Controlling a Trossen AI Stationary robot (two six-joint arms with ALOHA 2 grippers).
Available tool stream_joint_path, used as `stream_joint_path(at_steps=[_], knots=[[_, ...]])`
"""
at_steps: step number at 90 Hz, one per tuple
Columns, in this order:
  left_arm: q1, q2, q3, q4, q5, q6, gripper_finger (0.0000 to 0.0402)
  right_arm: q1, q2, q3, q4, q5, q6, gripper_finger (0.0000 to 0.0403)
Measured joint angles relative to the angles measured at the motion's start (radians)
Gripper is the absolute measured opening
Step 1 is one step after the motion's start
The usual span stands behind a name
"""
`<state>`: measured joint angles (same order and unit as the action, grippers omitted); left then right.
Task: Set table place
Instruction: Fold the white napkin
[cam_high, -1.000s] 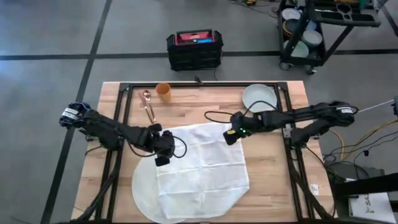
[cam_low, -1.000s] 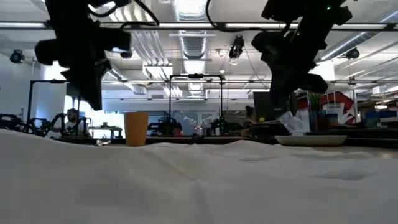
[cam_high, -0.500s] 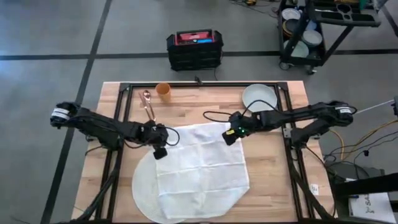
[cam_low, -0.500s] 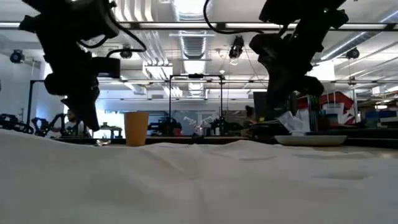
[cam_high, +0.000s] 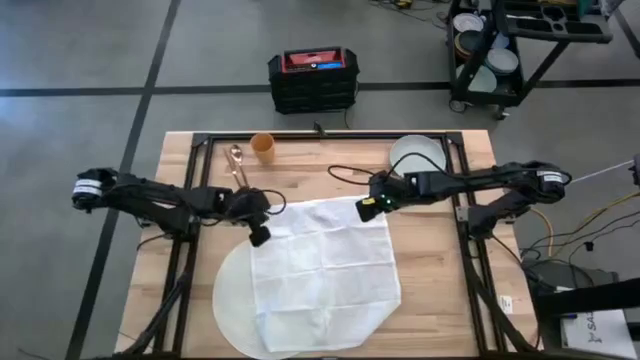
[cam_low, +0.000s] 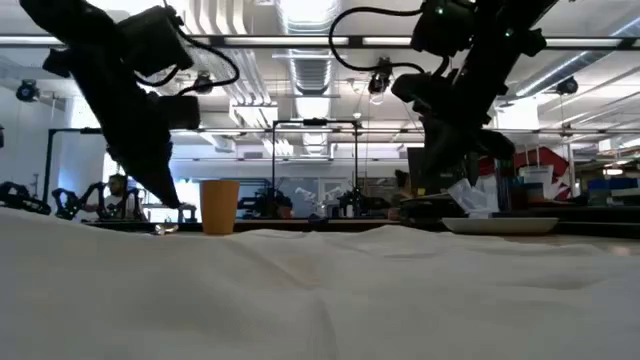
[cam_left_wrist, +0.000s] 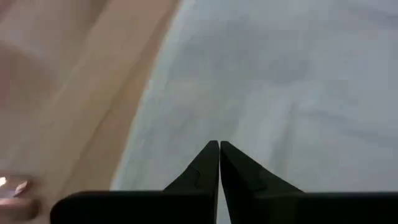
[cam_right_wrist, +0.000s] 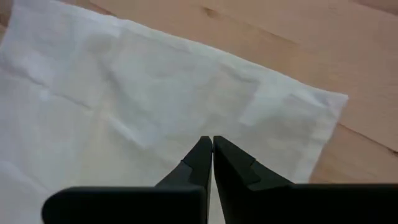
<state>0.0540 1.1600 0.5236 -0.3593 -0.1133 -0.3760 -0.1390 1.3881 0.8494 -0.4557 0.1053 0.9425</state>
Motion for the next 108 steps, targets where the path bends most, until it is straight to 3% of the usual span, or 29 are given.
stream_joint_path(at_steps=[15,40,77,108], knots=[[0.028,0.046,-0.006,-0.009,0.056,0.006,0.0,0.001,-0.018,0.0,-0.013,-0.002,0.016,0.0],[0.059,0.146,-0.029,0.002,0.066,0.012,0.0,0.001,-0.028,0.0,-0.011,-0.038,0.056,0.0],[0.16,0.244,-0.015,0.055,0.006,0.325,0.0,0.001,-0.071,0.001,-0.011,-0.057,0.119,0.0],[0.36,0.235,-0.013,0.054,-0.024,0.475,0.0,0.001,-0.091,0.002,-0.012,-0.042,0.141,0.0]])
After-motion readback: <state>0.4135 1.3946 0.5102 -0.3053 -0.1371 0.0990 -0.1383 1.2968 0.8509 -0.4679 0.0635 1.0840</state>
